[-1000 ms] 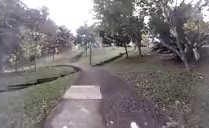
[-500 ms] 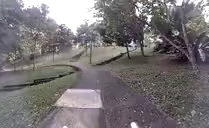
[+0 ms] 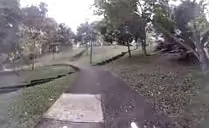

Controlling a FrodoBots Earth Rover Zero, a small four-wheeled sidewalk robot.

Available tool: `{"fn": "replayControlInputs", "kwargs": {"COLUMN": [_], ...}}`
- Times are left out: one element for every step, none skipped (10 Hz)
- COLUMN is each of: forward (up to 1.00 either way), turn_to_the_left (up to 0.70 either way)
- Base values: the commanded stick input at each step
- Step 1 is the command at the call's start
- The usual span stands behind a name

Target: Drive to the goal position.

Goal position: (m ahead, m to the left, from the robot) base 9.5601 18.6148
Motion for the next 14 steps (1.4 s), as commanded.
{"fn": "replayControlInputs", "kwargs": {"forward": [0.70,0.70,0.70,0.70,0.70,0.70,0.70,0.70,0.70,0.70,0.70,0.70,0.70,0.70], "turn_to_the_left": [0.01,0.01,0.01,0.01,0.01,0.01,0.01,0.01,0.01,0.01,0.01,0.01,0.01,0.01]}}
